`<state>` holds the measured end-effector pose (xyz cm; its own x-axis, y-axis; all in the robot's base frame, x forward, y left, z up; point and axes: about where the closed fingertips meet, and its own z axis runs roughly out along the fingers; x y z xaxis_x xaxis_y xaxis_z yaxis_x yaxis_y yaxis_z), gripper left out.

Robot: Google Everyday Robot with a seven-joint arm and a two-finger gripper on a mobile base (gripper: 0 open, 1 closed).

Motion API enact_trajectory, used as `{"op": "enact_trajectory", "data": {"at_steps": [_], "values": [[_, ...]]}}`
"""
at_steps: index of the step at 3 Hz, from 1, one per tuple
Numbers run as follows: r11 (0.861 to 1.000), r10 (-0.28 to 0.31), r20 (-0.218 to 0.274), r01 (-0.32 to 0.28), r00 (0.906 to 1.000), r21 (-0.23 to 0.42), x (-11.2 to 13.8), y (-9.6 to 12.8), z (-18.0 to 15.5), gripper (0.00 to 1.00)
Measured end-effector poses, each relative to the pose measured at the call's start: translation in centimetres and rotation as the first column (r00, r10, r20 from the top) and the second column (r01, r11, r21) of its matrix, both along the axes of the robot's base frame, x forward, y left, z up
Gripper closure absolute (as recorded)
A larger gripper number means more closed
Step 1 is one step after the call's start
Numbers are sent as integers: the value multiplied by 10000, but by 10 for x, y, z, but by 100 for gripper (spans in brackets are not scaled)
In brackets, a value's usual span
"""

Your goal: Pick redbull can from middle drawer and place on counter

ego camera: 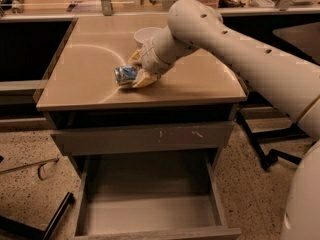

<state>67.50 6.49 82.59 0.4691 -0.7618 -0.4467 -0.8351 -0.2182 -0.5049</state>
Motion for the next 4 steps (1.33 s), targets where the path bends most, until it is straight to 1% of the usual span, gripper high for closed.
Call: {"op": "enact_trajectory", "data": {"at_steps": [1,4], "values": [[10000,2,-1,-2,10000,0,0,0,0,0],[10000,1,-1,-1,10000,-1,3,2,7,0]]}}
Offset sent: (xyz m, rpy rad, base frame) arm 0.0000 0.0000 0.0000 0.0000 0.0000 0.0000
